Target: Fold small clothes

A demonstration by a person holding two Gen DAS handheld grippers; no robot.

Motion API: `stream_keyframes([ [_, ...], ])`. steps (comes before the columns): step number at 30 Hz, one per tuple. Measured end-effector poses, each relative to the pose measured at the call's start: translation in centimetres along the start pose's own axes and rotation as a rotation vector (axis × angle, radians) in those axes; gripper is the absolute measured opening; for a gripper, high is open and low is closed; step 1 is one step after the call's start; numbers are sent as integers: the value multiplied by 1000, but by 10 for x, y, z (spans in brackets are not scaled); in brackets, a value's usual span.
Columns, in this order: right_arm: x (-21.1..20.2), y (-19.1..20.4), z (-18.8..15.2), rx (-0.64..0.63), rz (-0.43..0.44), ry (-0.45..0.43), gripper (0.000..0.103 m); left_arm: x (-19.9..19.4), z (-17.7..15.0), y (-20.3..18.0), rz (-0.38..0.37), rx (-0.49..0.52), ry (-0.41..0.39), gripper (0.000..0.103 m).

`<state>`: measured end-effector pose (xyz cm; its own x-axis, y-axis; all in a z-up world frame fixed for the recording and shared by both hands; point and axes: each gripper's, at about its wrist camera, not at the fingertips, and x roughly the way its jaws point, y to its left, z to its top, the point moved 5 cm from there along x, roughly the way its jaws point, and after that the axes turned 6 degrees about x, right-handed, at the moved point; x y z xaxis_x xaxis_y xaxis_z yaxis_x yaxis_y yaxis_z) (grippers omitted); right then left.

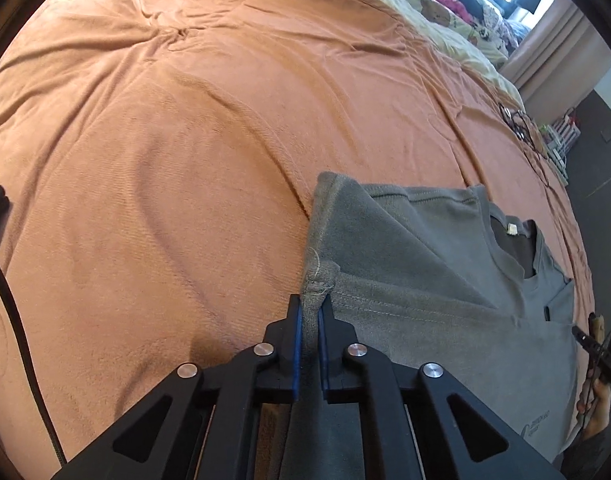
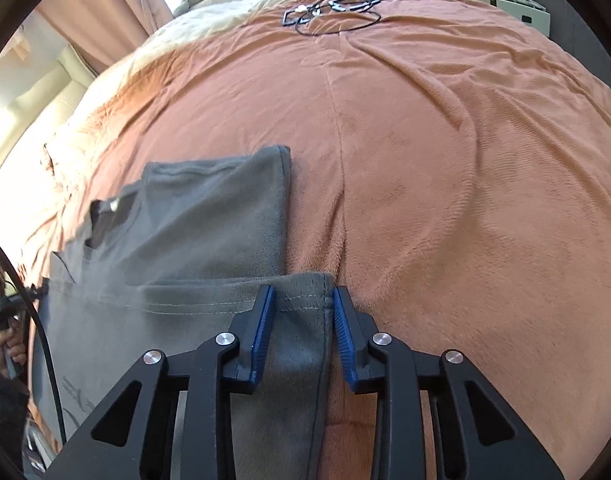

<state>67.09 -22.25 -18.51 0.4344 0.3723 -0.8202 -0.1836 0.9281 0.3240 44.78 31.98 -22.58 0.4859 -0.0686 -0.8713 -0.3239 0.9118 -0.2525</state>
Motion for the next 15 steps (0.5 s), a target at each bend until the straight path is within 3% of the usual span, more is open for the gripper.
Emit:
stream_keyframes([
  [2, 3, 1, 1, 9, 5, -3, 25, -2, 0, 2, 3, -10, -9, 5],
  [5, -1, 1, 2, 22, -31, -14, 6, -7, 0, 1, 8, -14, -22, 5],
  [10, -20, 10, 2, 37, -42, -76, 4, -25, 1, -2, 17, -31, -58, 4],
  [15, -47, 19, -1, 31, -40, -128, 4, -54, 4, -14, 26, 16, -115, 4],
])
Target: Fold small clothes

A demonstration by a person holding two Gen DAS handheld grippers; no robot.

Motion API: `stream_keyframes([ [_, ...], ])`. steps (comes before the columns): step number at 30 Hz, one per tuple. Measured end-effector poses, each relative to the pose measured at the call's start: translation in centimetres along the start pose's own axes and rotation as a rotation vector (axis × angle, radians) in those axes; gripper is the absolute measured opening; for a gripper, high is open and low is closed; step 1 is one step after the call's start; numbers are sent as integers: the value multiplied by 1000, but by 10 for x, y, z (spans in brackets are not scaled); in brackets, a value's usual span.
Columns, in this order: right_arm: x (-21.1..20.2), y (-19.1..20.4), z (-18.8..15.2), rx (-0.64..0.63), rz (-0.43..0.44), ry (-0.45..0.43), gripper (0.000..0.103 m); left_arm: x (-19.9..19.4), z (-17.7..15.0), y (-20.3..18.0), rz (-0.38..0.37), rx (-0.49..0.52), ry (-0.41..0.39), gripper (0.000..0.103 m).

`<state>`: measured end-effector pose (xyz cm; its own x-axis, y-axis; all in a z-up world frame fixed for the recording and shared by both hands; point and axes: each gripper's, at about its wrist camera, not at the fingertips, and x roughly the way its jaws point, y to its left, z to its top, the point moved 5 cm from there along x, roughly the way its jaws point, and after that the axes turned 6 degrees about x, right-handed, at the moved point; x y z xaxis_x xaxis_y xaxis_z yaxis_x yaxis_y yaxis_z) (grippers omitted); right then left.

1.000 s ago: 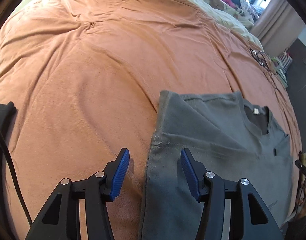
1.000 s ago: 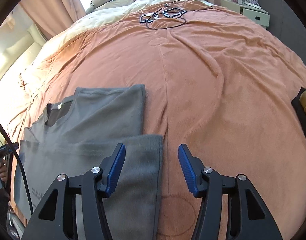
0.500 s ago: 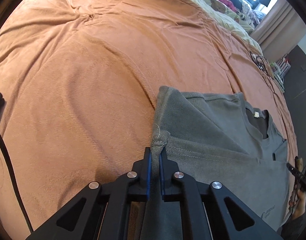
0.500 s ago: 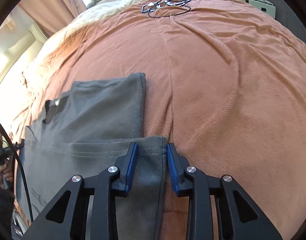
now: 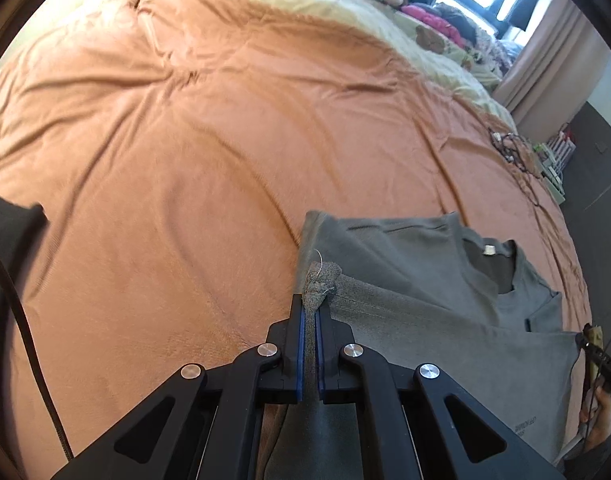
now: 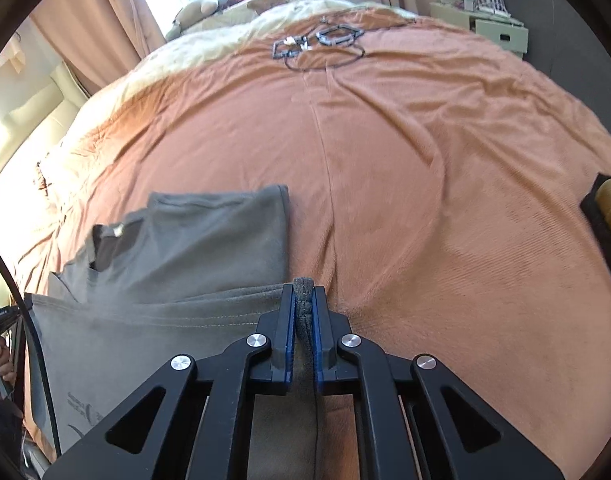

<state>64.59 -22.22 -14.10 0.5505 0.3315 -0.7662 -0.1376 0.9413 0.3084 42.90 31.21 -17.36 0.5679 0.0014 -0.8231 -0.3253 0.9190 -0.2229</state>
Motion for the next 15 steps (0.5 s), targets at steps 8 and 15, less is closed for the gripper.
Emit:
stream_keyframes([
  [8, -52, 5, -3, 20, 26, -74, 4, -41, 15, -11, -19, 5, -81, 4],
  [15, -100, 17, 7, -5, 31, -149, 4, -77, 39, -29, -7, 59, -156, 4],
])
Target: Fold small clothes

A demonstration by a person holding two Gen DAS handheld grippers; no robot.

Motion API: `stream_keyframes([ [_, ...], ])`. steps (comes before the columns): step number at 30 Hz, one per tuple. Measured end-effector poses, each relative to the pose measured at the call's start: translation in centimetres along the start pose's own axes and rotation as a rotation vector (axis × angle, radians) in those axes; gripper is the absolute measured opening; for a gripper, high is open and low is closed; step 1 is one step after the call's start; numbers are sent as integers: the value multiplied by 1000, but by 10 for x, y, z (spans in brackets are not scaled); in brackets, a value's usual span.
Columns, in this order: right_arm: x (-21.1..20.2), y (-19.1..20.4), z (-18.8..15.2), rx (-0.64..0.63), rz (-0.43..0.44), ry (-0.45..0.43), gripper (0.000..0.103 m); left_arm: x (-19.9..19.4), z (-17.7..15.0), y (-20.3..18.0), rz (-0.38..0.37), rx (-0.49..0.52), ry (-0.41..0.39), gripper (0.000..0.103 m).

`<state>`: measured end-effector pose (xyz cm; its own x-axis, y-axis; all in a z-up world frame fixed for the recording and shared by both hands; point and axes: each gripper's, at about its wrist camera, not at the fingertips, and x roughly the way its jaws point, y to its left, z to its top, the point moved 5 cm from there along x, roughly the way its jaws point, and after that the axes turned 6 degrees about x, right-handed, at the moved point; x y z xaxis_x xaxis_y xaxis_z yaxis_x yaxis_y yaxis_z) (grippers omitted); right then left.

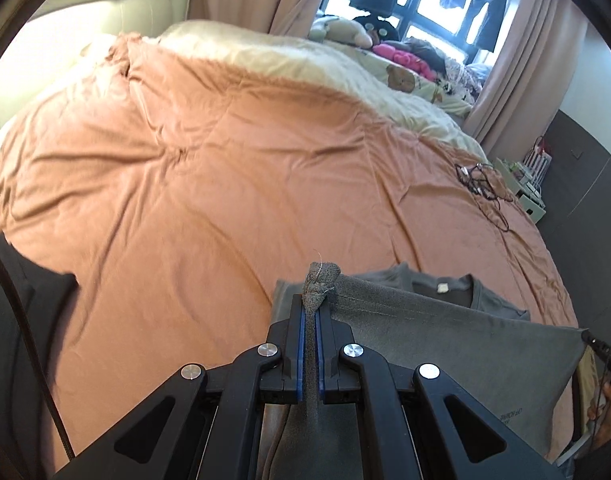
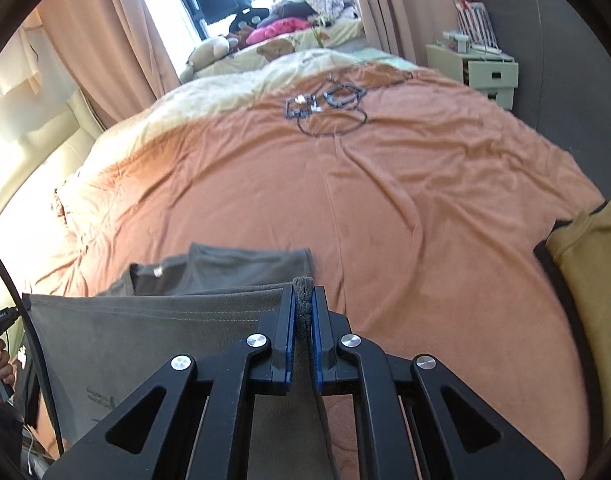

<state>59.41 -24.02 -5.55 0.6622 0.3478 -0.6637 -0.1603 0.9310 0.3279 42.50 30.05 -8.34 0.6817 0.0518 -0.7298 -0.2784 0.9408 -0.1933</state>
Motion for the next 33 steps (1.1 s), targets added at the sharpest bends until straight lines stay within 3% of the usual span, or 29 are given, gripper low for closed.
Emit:
stream_keyframes([
  [6, -6, 13, 17, -43, 13, -31, 4, -6, 19, 1, 30, -28, -27, 4],
  [14, 24, 20, 33, -72, 3, -10, 4, 16, 24, 11, 54, -37, 0, 4],
  [25, 102, 28, 65, -96, -73, 87, 4, 96, 33, 21, 109, -22, 109, 4],
  [33, 170, 31, 76, -101, -121, 147, 3, 156, 35, 20, 178, 43, 197, 4],
])
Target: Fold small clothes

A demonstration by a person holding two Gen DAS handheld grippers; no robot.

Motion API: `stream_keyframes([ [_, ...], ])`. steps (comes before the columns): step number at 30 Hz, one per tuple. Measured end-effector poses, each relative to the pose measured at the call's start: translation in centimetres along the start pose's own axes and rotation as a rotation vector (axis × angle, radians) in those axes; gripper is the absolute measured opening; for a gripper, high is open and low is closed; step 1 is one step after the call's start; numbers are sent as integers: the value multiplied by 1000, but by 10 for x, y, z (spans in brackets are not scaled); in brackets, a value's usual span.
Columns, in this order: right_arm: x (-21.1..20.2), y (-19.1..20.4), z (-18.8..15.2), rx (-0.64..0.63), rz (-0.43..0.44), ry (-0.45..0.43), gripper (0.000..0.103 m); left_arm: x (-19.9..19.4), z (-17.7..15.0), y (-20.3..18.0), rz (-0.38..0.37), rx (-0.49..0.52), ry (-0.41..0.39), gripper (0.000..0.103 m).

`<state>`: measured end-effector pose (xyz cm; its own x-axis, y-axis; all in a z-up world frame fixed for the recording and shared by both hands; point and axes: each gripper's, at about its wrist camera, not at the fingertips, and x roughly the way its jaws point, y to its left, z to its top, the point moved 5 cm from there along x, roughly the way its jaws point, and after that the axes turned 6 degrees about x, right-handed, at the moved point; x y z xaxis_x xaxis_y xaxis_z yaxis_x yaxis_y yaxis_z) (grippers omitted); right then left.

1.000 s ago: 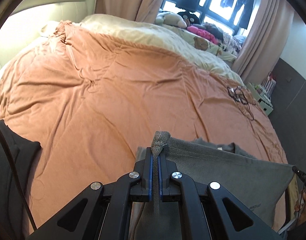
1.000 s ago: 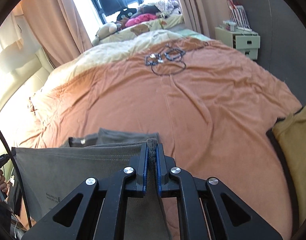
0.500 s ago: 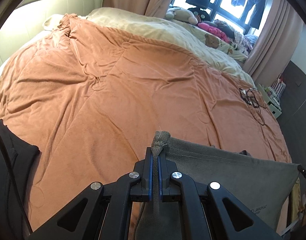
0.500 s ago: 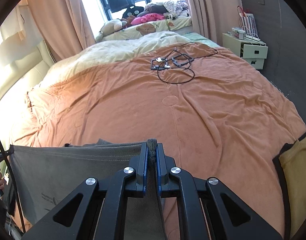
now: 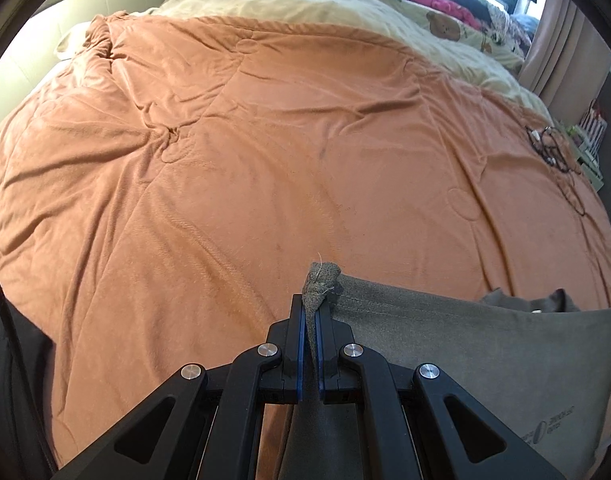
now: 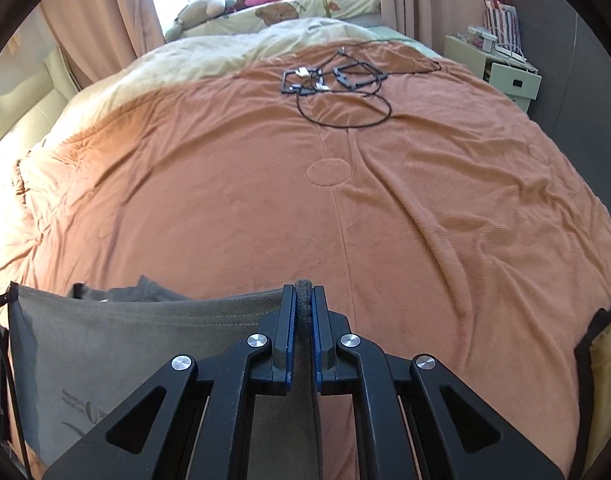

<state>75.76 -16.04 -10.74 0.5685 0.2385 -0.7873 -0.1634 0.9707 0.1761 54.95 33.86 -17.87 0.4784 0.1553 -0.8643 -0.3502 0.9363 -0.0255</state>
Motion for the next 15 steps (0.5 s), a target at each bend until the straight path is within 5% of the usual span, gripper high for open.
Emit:
stream_keyframes([
  [15, 7, -2, 2, 5, -42, -66, 2, 4, 25, -11, 27, 21, -45, 4],
])
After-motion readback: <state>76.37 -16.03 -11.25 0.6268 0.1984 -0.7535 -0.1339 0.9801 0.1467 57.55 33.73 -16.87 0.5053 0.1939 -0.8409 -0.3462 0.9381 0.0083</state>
